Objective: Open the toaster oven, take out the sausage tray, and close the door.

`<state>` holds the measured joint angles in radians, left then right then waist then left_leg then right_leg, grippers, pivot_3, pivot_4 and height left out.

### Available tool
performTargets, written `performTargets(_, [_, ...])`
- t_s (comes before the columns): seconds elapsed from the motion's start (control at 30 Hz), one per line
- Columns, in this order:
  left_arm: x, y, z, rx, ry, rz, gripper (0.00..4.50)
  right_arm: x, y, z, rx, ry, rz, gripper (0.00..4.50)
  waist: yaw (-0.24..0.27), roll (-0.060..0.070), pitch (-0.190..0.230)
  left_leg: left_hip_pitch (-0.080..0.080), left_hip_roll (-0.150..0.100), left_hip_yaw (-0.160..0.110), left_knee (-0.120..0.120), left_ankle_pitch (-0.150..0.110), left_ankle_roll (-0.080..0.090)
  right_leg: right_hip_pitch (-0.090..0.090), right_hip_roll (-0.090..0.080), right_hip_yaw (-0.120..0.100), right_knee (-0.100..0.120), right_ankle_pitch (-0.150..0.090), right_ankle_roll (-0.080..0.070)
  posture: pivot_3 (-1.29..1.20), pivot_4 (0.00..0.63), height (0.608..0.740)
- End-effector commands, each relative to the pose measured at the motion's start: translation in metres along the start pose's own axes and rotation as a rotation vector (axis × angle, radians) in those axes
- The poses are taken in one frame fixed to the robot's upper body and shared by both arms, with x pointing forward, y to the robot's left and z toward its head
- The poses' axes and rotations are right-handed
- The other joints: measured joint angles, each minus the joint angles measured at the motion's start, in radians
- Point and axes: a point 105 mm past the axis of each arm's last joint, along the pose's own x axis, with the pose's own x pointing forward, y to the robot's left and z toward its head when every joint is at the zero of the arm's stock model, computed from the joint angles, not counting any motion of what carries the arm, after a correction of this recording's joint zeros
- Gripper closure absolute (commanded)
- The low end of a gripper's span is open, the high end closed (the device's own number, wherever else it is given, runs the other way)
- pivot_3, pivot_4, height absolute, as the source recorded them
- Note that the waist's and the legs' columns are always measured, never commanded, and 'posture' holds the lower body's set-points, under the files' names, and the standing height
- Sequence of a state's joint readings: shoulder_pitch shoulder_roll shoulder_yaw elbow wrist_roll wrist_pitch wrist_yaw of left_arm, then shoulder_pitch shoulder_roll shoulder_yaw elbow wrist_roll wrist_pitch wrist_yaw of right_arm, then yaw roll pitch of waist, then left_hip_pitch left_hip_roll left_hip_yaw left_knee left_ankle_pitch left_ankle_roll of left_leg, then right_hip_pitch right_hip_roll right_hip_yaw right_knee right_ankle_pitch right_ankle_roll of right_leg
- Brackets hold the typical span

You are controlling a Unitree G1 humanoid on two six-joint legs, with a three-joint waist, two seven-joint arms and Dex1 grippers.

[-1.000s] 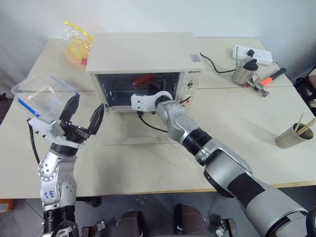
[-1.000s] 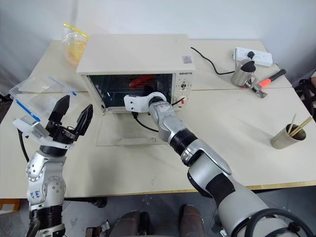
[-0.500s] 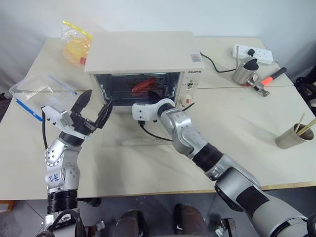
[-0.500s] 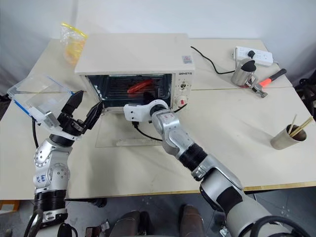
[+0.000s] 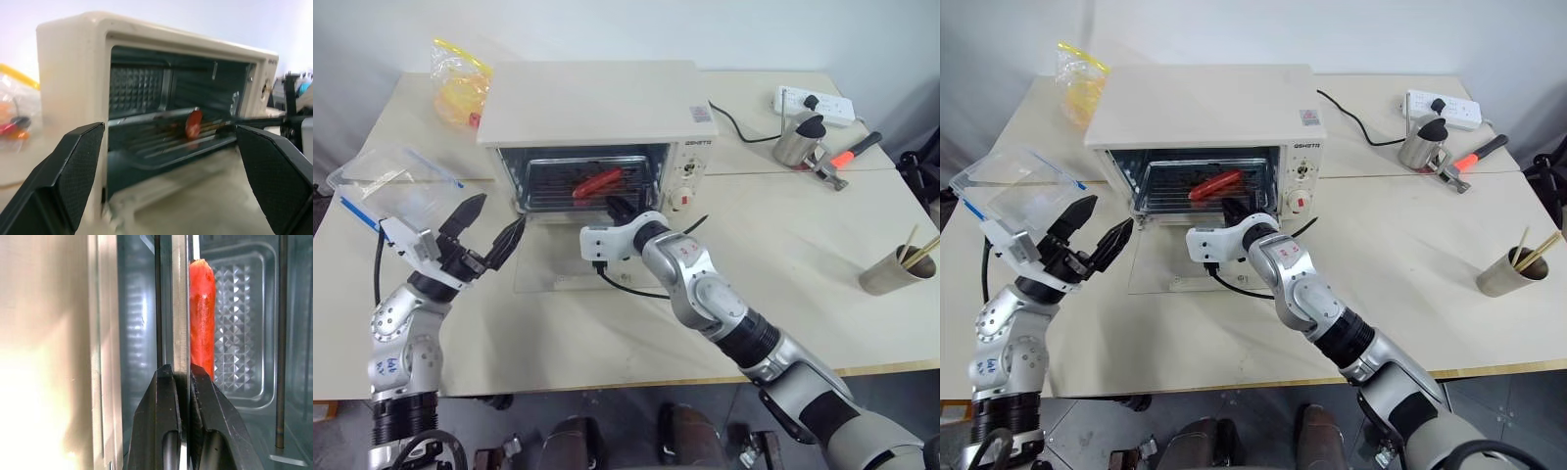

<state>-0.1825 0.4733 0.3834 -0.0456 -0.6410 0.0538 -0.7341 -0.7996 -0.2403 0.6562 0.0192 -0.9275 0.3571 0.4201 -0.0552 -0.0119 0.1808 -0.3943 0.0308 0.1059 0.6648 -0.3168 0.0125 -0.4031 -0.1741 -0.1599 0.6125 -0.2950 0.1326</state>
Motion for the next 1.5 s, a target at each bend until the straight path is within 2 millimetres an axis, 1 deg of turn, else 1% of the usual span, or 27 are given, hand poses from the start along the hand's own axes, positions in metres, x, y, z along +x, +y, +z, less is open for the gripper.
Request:
performTargets(0.03, [-0.011,-0.001,0.017,0.029,0.008,-0.018,0.0,-0.019,-0.047,0.018,-0.019,-0.102,-0.179,4.48,0.0,0.0,0.0,0.0,0.0,0.0,0.0,0.0,0.0,0.0,0.0,0.0,-0.001,0.0,0.0,0.0,0.15,0.74])
performTargets(0.13, [-0.017,0.001,0.018,0.029,0.034,-0.017,0.0,-0.025,-0.046,0.019,-0.023,-0.12,-0.175,4.48,0.002,0.0,0.0,0.0,0.001,0.0,0.0,0.0,0.0,0.0,0.001,0.0,0.0,0.0,0.0,0.0,0.15,0.74])
performTargets(0.23, [-0.021,0.004,0.018,0.021,0.058,-0.013,0.0,-0.031,-0.041,0.017,-0.03,-0.136,-0.155,4.48,0.005,0.0,0.0,-0.001,0.0,0.0,0.001,0.0,0.0,0.0,0.001,0.0,-0.001,0.0,0.0,0.0,0.15,0.74])
performTargets(0.4, [-0.022,0.008,0.018,0.019,0.079,-0.013,0.0,-0.042,-0.033,0.015,-0.032,-0.151,-0.139,4.48,0.005,0.0,0.0,-0.001,0.0,0.001,0.001,0.0,0.0,0.0,0.001,0.0,-0.001,0.0,0.0,0.0,0.15,0.74])
performTargets(0.67, [-0.018,0.002,0.013,-0.03,0.098,-0.051,0.0,-0.054,-0.021,0.009,-0.039,-0.157,-0.141,4.48,0.008,0.0,0.0,0.0,0.0,0.001,0.001,0.0,0.0,0.0,0.001,0.001,-0.001,0.0,0.0,0.0,0.15,0.74])
performTargets(0.87, [-0.024,0.002,0.007,-0.072,0.157,-0.076,0.0,-0.067,-0.012,0.011,-0.037,-0.201,-0.114,4.48,0.014,0.0,0.0,0.0,0.001,0.002,0.003,0.0,0.0,0.0,0.001,0.002,0.0,0.0,0.0,0.0,0.15,0.74])
performTargets(1.0, [-0.025,0.003,0.006,-0.079,0.168,-0.081,0.0,-0.07,-0.01,0.012,-0.034,-0.227,-0.095,4.48,0.016,0.0,0.0,0.007,0.001,0.003,0.003,0.001,-0.001,0.007,0.002,0.003,0.0,-0.001,-0.001,0.0,0.15,0.74])
performTargets(1.07, [-0.025,0.002,0.007,-0.091,0.17,-0.084,0.0,-0.072,-0.01,0.012,-0.033,-0.235,-0.092,4.48,0.016,0.0,0.0,0.007,0.001,0.003,0.004,0.002,-0.001,0.008,0.002,0.004,0.0,-0.001,-0.002,0.0,0.15,0.74])
performTargets(1.27, [-0.033,-0.014,0.0,-0.24,0.28,-0.128,0.0,-0.081,-0.012,0.015,-0.047,-0.287,-0.106,4.48,0.016,0.0,0.0,0.007,0.002,0.002,0.003,0.002,-0.002,0.007,0.002,0.004,0.001,-0.001,-0.002,0.0,0.15,0.74])
performTargets(1.4, [-0.035,-0.013,0.003,-0.342,0.308,-0.079,0.0,-0.087,-0.01,0.015,-0.06,-0.322,-0.104,4.48,0.024,0.0,0.0,0.007,0.002,0.002,0.003,0.002,-0.002,0.007,0.002,0.004,0.001,-0.001,-0.002,0.0,0.15,0.74])
performTargets(1.43, [-0.036,-0.02,0.007,-0.417,0.297,-0.128,0.0,-0.09,-0.009,0.017,-0.068,-0.344,-0.104,4.48,0.024,0.0,0.0,0.007,0.002,0.002,0.004,0.002,-0.002,0.007,0.002,0.004,0.001,-0.001,-0.002,0.0,0.15,0.74])
performTargets(1.47, [-0.036,-0.022,0.014,-0.545,0.254,-0.128,0.0,-0.092,-0.009,0.018,-0.075,-0.372,-0.104,4.48,0.023,0.0,0.0,0.007,0.002,0.002,0.004,0.002,-0.002,0.007,0.002,0.004,0.001,-0.001,-0.002,0.0,0.15,0.74])
performTargets(1.5, [-0.036,-0.024,0.019,-0.636,0.226,-0.133,0.0,-0.093,-0.009,0.019,-0.079,-0.392,-0.105,4.48,0.023,0.0,0.0,0.008,0.002,0.002,0.004,0.002,-0.002,0.007,0.002,0.004,0.001,-0.001,-0.002,0.0,0.15,0.74])
